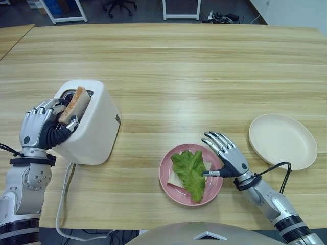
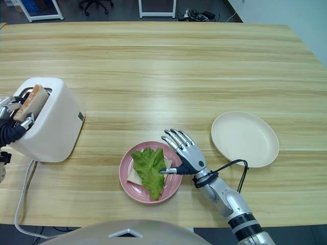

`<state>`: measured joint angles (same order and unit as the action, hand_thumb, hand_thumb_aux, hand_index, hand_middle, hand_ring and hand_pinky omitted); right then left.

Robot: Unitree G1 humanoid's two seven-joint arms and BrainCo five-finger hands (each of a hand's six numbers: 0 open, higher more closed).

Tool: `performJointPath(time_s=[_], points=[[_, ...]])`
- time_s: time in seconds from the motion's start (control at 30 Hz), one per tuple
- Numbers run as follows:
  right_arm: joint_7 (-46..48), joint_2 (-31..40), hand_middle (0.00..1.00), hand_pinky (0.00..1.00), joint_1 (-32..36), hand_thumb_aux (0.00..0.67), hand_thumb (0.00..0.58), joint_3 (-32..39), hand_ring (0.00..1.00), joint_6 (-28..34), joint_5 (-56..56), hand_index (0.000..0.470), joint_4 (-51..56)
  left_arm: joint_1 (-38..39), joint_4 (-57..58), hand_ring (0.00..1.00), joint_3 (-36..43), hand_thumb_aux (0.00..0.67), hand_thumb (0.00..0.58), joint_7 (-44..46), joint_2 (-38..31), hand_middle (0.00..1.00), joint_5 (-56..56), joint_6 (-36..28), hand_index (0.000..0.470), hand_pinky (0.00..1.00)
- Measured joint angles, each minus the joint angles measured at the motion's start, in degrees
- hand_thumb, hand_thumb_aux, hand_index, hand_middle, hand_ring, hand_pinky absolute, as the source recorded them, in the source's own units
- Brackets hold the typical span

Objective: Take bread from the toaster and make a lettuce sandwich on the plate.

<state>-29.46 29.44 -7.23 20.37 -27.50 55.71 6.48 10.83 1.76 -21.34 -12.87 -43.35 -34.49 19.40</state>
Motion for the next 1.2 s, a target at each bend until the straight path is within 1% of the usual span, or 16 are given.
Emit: performJointPath(time_s=[0.1, 0.2, 0.27, 0.37, 0.4, 0.43, 0.47, 0.5, 0.6, 0.63, 0.7, 0.8, 0.93, 1.03, 1.2], points=[[-0.9, 0.0, 0.00, 0.00, -0.7, 0.000, 0.000, 0.1, 0.00, 0.2, 0.0, 0.000, 0.0, -3.5, 1.6, 1.00, -0.7, 0.670, 0.580, -7.0, 1.1, 1.00, -0.9, 0.0, 0.470, 1.00], [-4.1, -0.4, 0.00, 0.00, -1.6, 0.000, 0.000, -0.5, 0.00, 0.2, 0.0, 0.000, -1.2, -7.8, 1.7, 1.00, -2.0, 0.670, 0.580, -15.5, 3.8, 1.00, -0.8, 0.9, 0.470, 1.00], [-5.9, -0.5, 0.00, 0.00, -1.9, 0.000, 0.000, -1.0, 0.00, 0.1, -0.1, 0.000, -2.1, -9.1, 0.2, 1.00, -2.2, 0.670, 0.580, -17.9, 5.2, 1.00, -0.6, 1.4, 0.470, 1.00], [-8.8, -0.8, 0.00, 0.00, -2.1, 0.000, 0.000, -3.0, 0.00, 0.1, -0.8, 0.000, -3.2, -10.7, -8.2, 1.00, -0.4, 0.670, 0.580, -19.5, 9.0, 1.00, 0.5, 5.2, 0.470, 1.00], [-9.1, -0.7, 0.00, 0.00, -2.3, 0.000, 0.000, -3.5, 0.00, 0.2, -0.9, 0.000, -3.2, -10.7, -10.9, 1.00, 1.8, 0.670, 0.580, -18.0, 9.7, 1.00, 3.1, 7.4, 0.470, 1.00], [-9.6, -0.7, 0.00, 0.00, -2.4, 0.000, 0.000, -4.1, 0.00, 0.2, -1.0, 0.000, -3.2, -10.4, -13.8, 1.00, 5.7, 0.670, 0.580, -14.6, 10.8, 1.00, 6.9, 10.2, 0.470, 1.00], [-10.2, -0.7, 0.00, 0.00, -2.5, 0.000, 0.000, -4.9, 0.00, 0.1, -1.5, 0.000, -3.4, -9.6, -15.8, 1.00, 10.2, 0.670, 0.580, -10.2, 11.4, 1.00, 11.7, 12.2, 0.470, 1.00], [-11.2, -0.6, 0.00, 0.00, -2.7, 0.000, 0.000, -5.8, 0.00, -0.1, -1.9, 0.000, -4.0, -8.5, -16.8, 1.00, 14.9, 0.670, 0.580, -4.7, 11.5, 1.00, 17.2, 13.0, 0.470, 1.00], [-14.0, -0.6, 0.00, 0.00, -3.2, 0.000, 0.000, -8.4, 0.00, -1.7, -3.3, 0.000, -7.3, -4.5, -16.8, 1.00, 26.2, 0.670, 0.580, 10.5, 11.5, 1.00, 30.2, 11.2, 0.470, 1.00], [-15.5, -1.0, 0.00, 0.00, -3.3, 0.000, 0.000, -9.8, 0.00, -2.5, -3.9, 0.000, -9.8, -2.7, -15.9, 1.00, 31.1, 0.670, 0.580, 17.3, 11.5, 1.00, 34.7, 9.8, 0.470, 1.00], [-17.1, -1.6, 0.00, 0.00, -3.7, 0.000, 0.000, -11.2, 0.00, -3.6, -4.1, 0.000, -12.4, -1.2, -14.6, 1.00, 35.7, 0.670, 0.580, 24.8, 11.6, 1.00, 38.7, 7.9, 0.470, 1.00], [-16.7, -1.7, 0.00, 0.00, -4.8, 0.000, 0.000, -11.3, 0.00, -5.3, -4.0, 0.000, -13.4, -1.6, -13.0, 1.00, 38.8, 0.670, 0.580, 33.6, 11.7, 1.00, 43.6, 6.2, 0.470, 1.00], [-13.6, -0.1, 0.00, 0.00, -5.9, 0.000, 0.000, -9.0, 0.00, -8.5, -2.5, 0.000, -13.4, -4.5, -9.0, 1.00, 41.9, 0.670, 0.580, 41.7, 14.0, 1.00, 44.8, 4.4, 0.470, 1.00], [-12.2, 0.4, 0.00, 0.00, -6.6, 0.000, 0.000, -8.1, 0.00, -10.2, -1.8, 0.000, -13.4, -7.2, -6.5, 1.00, 41.6, 0.670, 0.580, 43.9, 15.6, 1.00, 44.6, 4.1, 0.470, 1.00], [-11.3, 0.5, 0.00, 0.00, -7.6, 0.000, 0.000, -7.2, 0.00, -11.3, -0.8, 0.000, -13.2, -9.2, -3.9, 1.00, 39.9, 0.670, 0.580, 45.3, 16.5, 1.00, 43.4, 4.4, 0.470, 1.00]])
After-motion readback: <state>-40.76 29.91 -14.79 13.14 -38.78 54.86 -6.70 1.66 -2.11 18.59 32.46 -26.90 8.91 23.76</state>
